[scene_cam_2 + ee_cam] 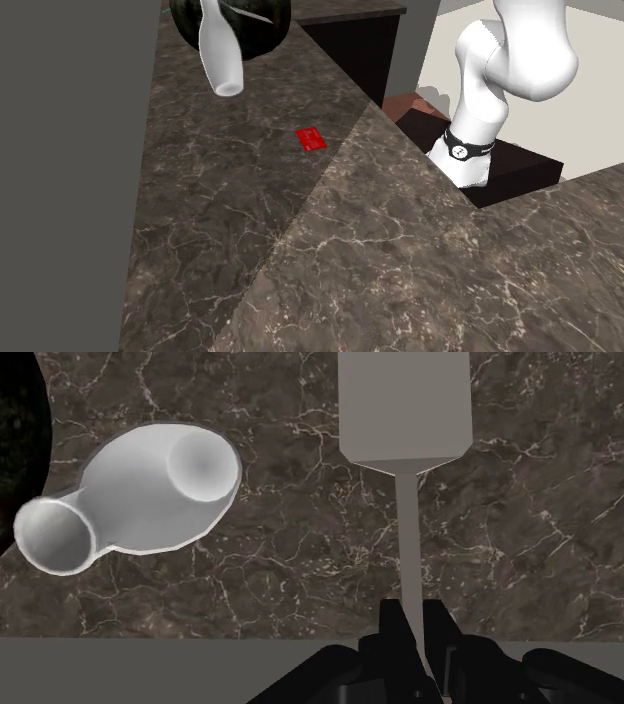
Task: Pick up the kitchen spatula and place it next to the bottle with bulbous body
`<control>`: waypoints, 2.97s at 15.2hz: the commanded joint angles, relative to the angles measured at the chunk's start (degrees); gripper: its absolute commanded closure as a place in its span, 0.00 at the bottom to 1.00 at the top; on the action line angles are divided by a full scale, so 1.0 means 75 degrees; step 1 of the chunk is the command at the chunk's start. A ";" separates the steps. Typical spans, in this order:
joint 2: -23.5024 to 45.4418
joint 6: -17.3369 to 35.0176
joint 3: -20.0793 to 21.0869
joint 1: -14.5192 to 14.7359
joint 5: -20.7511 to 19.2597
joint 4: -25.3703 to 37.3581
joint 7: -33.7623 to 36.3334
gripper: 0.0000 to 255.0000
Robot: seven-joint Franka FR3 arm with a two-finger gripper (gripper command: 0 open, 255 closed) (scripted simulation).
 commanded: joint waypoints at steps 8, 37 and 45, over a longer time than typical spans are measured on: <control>-0.0299 0.1064 0.0028 0.0141 -0.0126 -0.1336 0.0021 1.00; -0.0063 0.3970 0.0122 0.0216 0.0060 -0.4033 -0.0176 1.00; 0.0249 0.4692 0.0179 0.0179 0.0247 -0.4474 -0.0311 1.00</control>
